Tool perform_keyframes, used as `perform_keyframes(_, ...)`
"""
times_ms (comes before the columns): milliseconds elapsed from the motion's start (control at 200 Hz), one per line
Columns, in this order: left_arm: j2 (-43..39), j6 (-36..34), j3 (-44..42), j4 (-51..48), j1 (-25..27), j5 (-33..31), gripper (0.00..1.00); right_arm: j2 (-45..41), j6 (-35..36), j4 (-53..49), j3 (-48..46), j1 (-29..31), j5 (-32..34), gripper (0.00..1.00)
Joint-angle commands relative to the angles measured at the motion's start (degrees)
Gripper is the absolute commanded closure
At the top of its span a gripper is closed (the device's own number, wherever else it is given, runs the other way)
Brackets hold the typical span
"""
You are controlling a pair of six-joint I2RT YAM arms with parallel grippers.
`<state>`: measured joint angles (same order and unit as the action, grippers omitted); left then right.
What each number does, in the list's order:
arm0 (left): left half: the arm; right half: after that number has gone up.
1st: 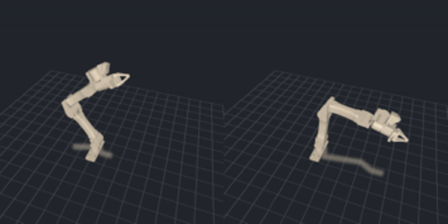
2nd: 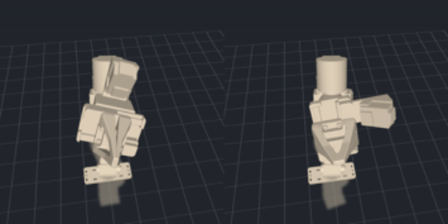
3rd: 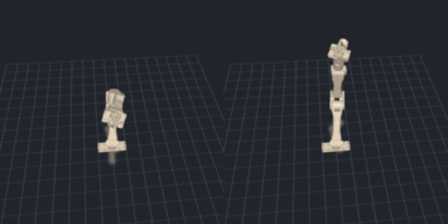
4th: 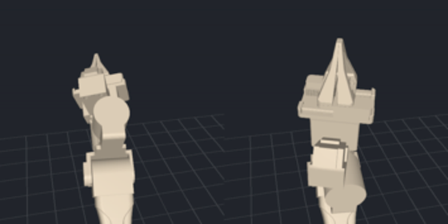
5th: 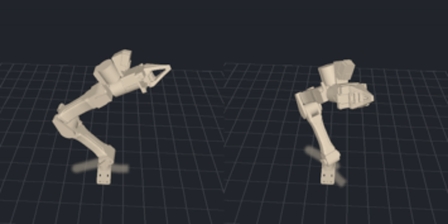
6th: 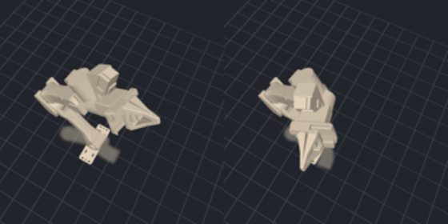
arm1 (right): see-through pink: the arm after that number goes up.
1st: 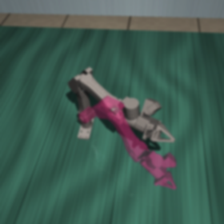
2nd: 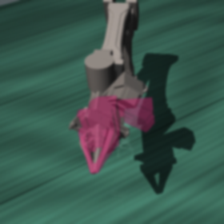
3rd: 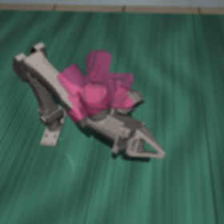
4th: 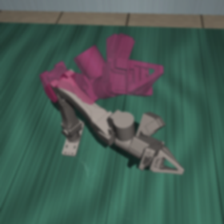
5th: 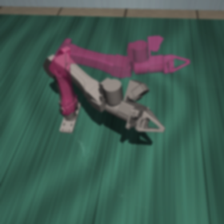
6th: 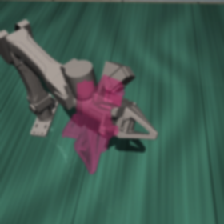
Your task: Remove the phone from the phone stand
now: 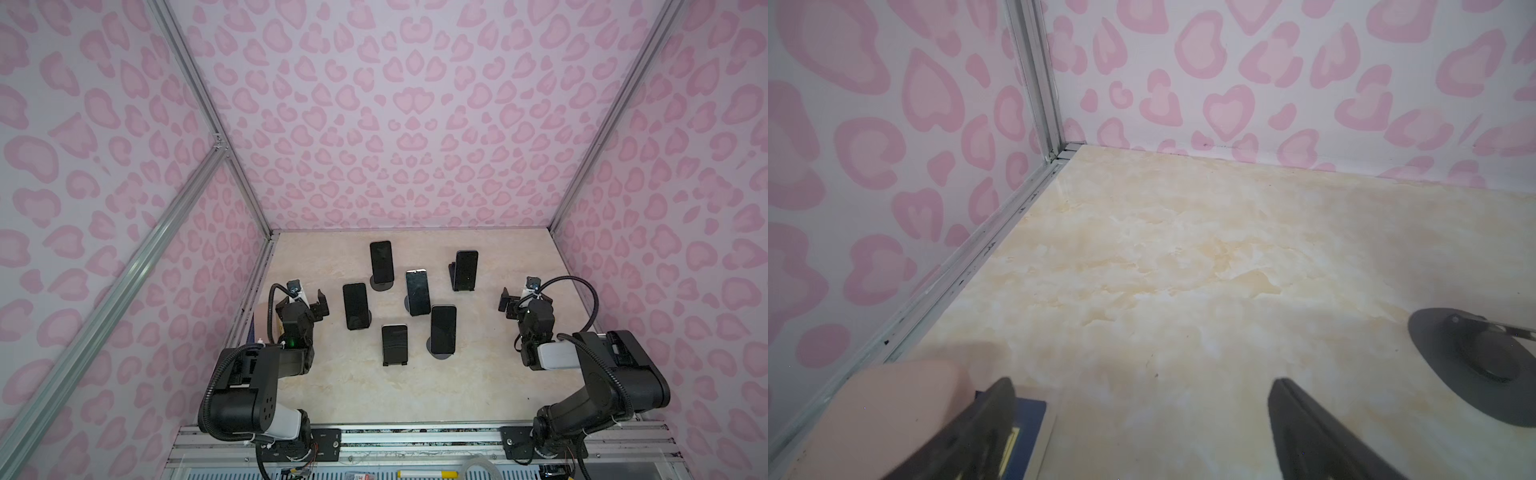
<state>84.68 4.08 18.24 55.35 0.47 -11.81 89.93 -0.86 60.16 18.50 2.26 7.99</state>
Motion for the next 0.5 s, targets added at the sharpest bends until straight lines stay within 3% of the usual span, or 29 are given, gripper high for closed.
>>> perform_keyframes(0,-0.2,0.0,0.2,1.8,0.0,0.0,0.02,0.0,0.2,0.1,0.1,0.1,0.7,0.0)
perform_keyframes(345,-0.2,-0.1,0.2,1.8,-0.1,0.0,0.02,0.0,0.7,0.6,-0.1,0.6,1.4,0.0)
perform_keyframes(495,-0.2,0.0,0.2,1.8,0.0,0.1,0.02,0.2,2.0,3.9,-1.7,2.5,4.8,0.0)
